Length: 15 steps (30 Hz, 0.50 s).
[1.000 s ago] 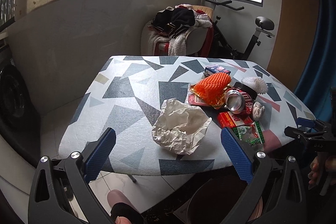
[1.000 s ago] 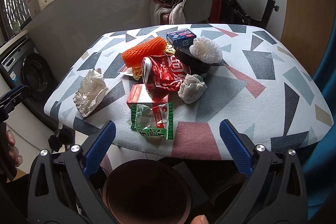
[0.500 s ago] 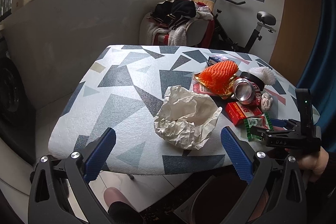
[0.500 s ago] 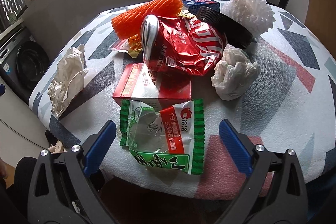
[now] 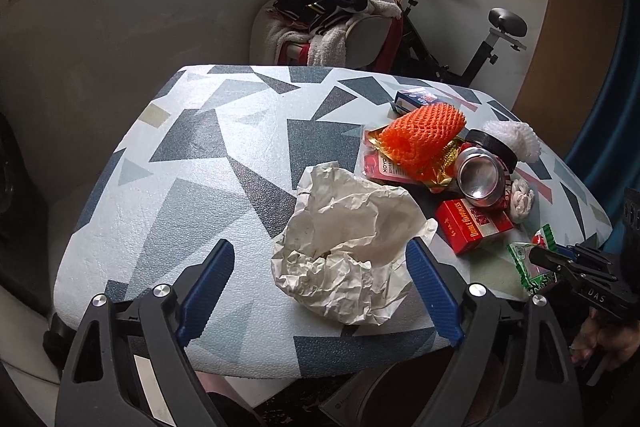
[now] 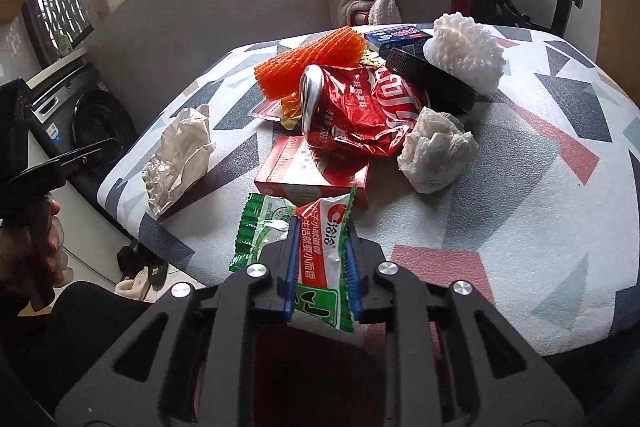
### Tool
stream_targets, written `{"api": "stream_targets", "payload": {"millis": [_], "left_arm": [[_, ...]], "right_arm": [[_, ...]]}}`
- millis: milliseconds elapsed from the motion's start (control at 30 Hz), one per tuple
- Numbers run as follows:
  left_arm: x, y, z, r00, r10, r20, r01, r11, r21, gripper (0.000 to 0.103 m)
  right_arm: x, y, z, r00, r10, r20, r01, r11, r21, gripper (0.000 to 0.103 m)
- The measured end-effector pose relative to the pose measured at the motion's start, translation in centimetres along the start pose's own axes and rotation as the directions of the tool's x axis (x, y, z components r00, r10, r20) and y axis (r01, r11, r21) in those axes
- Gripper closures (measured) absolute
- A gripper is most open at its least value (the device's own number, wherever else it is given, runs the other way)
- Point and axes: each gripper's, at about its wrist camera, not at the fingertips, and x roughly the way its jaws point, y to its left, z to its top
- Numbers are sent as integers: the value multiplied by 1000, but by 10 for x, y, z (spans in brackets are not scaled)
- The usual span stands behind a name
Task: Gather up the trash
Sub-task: 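Grasp the green-and-white snack wrapper with the right gripper, then carry the wrapper down over the brown bin and open the right gripper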
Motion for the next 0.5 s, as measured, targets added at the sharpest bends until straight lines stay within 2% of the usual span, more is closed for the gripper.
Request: {"api": "stream_targets", "payload": {"millis": [67, 233, 300, 433, 467, 500], "left_arm": [[12, 6, 10, 1000, -1, -17, 1, 1000, -31, 18], [46, 19, 28, 994, -101, -43, 95, 986, -140, 21], [58, 25, 30, 991, -121, -62, 106, 975, -197, 29], [70, 42, 22, 981, -182, -68, 150, 931, -332, 40], [72, 43, 19, 980, -187, -72, 152, 928, -339, 47], [75, 43, 17, 978, -190, -81, 153, 930, -334, 65]], "right_arm": [[-2, 1, -1, 1000, 1, 4, -1, 1000, -7, 81], [-6, 2, -5, 1000, 4, 5, -4, 1000, -10, 81], [-6, 3, -6, 1000, 7, 7, -7, 1000, -11, 81], [-7, 2, -10, 1000, -1, 8, 1, 1000, -13, 81], [-7, 1, -10, 1000, -1, 6, 1, 1000, -8, 81], [-6, 0, -11, 1000, -2, 3, 2, 1000, -3, 81]]}}
